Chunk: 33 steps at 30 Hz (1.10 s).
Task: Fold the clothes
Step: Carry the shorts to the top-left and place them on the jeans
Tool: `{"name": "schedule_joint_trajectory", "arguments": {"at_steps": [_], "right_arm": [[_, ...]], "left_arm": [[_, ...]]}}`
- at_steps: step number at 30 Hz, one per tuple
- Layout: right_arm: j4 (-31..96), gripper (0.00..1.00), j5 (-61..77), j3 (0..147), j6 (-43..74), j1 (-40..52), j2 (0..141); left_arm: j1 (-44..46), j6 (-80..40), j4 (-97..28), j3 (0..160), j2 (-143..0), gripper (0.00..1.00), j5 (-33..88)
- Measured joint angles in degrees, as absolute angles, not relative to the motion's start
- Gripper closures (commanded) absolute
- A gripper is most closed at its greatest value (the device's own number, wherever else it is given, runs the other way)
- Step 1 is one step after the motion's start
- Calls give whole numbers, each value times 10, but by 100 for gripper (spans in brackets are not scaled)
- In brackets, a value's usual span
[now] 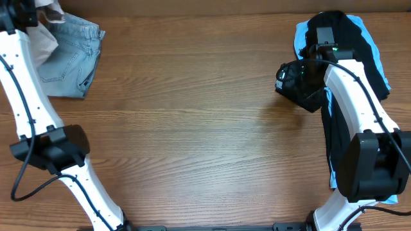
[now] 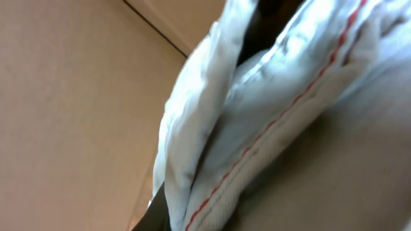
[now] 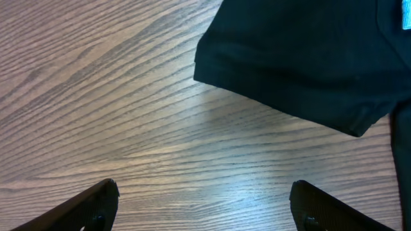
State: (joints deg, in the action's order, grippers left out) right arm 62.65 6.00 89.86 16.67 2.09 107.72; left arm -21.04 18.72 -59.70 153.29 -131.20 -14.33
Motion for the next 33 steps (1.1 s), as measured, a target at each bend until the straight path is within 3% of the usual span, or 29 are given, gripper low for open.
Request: {"name": "schedule_joint_trajectory", "arguments": {"at_steps": [12,19,22,25,27,33], "right_arm": [[630,11,60,899,166,21,1077],[630,11,60,899,167,21,1077],[630,11,60,899,167,21,1077],[629,11,60,899,166,21,1077],[629,11,60,899,167,21,1077],[629,11,60,899,166,21,1077]], "left_arm": [[-218,227,-409,1361,-1313,96,-125],[-217,229,-395,1306,-1313,96,-108],[-211,222,-417,1286,-1313,77,-70],[-202,209,-448,1264,-1313,40,-23],[-190,199,-466,1251,-1313,23,12],[-165,164,-490,1259,-1313,11,53]]}}
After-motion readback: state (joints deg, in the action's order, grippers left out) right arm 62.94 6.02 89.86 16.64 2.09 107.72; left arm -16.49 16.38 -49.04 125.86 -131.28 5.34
